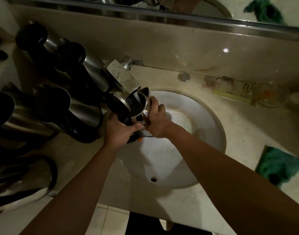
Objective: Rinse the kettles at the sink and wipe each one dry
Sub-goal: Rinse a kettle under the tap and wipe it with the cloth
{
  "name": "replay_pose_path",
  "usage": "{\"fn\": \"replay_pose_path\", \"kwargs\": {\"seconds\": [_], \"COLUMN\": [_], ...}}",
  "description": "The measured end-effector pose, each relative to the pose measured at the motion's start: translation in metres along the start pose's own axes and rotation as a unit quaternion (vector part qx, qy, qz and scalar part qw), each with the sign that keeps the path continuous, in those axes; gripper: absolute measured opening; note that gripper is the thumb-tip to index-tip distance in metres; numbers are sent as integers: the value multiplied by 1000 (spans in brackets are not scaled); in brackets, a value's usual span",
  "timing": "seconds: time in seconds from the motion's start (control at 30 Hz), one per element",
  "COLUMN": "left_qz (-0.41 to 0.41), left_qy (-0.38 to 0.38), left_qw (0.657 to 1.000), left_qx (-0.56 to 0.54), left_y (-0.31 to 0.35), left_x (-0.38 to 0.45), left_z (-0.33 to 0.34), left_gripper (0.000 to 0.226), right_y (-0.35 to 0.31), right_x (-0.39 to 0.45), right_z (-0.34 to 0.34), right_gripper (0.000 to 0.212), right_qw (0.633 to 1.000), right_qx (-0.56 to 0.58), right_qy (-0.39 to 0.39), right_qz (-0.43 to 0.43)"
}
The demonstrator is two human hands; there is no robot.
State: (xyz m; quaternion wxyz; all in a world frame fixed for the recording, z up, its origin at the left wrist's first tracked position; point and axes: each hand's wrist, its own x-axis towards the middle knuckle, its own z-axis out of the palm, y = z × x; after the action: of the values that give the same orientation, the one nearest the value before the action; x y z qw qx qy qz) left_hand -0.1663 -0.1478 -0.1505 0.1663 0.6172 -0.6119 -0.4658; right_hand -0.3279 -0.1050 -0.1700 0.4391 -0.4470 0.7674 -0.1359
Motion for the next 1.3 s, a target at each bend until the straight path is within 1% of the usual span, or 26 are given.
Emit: {"fn": "replay_pose_path", "kwargs": {"seconds": [0.23, 0.6, 0.8, 0.87, 0.9, 0.93, 0.97, 1.0, 1.03, 1.1, 1.17, 1.23, 1.3], "left_qz": [-6, 1, 16, 20, 20, 12, 2, -9, -15, -9, 10, 25, 49], "left_qy": [-12, -27, -37, -49, -55, -63, -73, -82, -91, -111, -124, -128, -116], "left_qw": [1000, 1000, 999, 998, 998, 997, 996, 995, 994, 992, 991, 991, 989], "left_qx": [-12, 9, 16, 28, 35, 45, 53, 60, 59, 57, 53, 33, 74], "left_y": [1, 1, 5, 5, 4, 3, 0, -2, -4, -8, -4, -2, -2], "left_x": [-1, 6, 5, 6, 8, 9, 11, 12, 14, 19, 16, 13, 10], "left_z": [-1, -10, -13, -11, -11, -10, -9, -7, -6, -1, -2, -4, -8], "left_gripper": [71, 75, 70, 65, 61, 57, 56, 57, 60, 64, 60, 59, 56], "right_y": [1, -7, -12, -12, -12, -15, -18, -24, -30, -46, -65, -86, -105], "right_x": [-1, -2, -11, -15, -16, -17, -16, -14, -11, -1, 10, 21, 28], "right_z": [2, 2, 0, -12, -21, -32, -45, -58, -71, -92, -107, -115, -116], "right_gripper": [132, 129, 127, 117, 107, 91, 72, 56, 46, 48, 52, 52, 50], "right_qw": [1000, 999, 999, 998, 997, 996, 996, 996, 995, 993, 991, 988, 989], "right_qx": [-11, -23, -19, 4, 17, 20, 11, -5, -13, 9, 58, 94, 99], "right_qy": [5, 17, 15, -20, -38, -41, -25, 9, 47, 96, 119, 123, 104], "right_qz": [4, 20, 39, 59, 67, 72, 79, 88, 91, 69, 35, 4, -19]}}
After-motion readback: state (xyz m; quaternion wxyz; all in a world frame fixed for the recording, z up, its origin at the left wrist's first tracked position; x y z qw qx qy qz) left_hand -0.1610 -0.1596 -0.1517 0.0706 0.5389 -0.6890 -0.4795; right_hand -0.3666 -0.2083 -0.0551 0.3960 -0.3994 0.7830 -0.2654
